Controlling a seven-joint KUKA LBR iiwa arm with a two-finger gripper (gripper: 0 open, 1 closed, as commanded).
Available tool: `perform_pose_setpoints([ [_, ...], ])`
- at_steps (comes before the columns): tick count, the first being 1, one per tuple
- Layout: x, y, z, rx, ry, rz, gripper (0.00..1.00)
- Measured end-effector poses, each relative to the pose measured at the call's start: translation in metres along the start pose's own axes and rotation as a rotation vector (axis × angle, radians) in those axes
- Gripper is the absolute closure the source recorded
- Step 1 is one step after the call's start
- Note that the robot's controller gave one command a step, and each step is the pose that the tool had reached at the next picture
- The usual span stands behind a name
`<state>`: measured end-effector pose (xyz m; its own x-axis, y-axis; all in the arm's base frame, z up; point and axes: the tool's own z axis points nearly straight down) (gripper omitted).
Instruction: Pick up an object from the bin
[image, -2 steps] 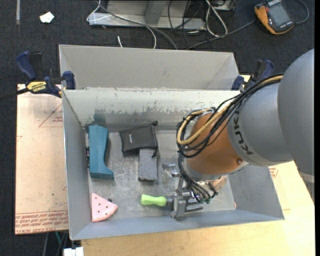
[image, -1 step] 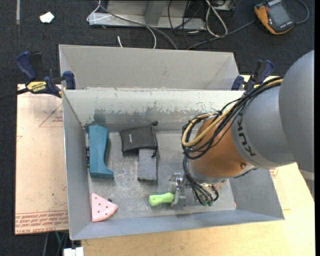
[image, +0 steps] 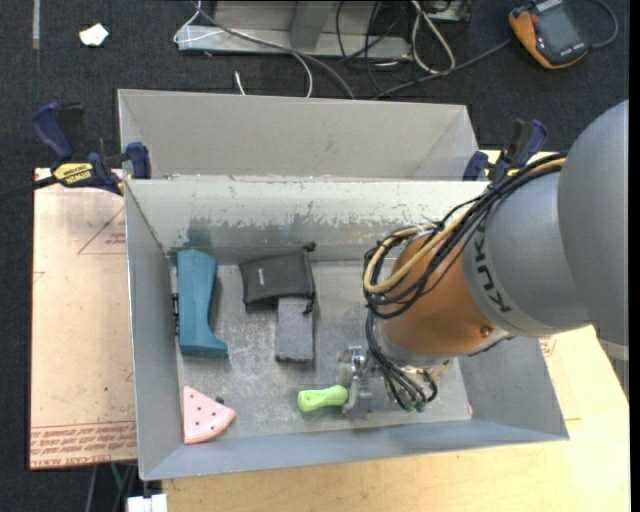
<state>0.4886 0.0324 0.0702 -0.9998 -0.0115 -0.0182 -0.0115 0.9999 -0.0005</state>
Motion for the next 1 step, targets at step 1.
perform_pose_setpoints([
  [1,-0.0136,0.0096,-0.0585,0.001,0.003,-0.081,1.0],
])
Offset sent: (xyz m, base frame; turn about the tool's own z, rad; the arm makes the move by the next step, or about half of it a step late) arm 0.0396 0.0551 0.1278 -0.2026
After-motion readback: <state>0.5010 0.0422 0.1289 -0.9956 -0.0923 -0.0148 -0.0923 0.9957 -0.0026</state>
